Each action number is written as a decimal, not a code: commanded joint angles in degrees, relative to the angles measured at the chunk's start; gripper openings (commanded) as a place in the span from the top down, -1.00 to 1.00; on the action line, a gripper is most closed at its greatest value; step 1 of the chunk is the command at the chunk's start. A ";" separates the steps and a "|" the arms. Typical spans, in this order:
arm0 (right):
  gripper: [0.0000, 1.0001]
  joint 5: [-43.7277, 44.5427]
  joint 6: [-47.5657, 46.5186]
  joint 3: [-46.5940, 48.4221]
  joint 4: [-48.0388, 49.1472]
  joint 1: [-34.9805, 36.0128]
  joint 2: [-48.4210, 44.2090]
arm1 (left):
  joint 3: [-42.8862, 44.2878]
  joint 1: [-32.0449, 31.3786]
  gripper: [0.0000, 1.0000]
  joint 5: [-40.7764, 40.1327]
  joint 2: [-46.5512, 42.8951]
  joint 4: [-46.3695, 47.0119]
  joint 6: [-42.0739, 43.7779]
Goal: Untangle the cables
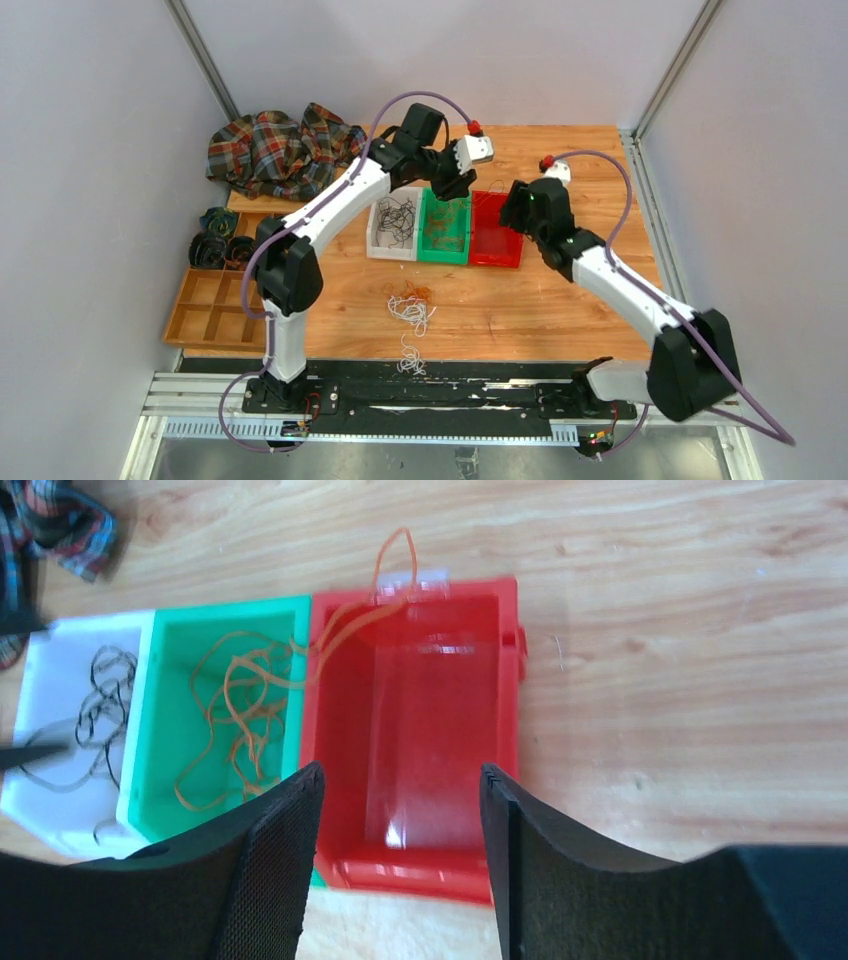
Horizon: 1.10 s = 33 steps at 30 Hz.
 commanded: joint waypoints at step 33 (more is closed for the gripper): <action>0.99 -14.55 2.56 21.93 10.51 2.58 26.70 | -9.68 7.34 -0.64 -12.03 -27.21 -25.24 3.52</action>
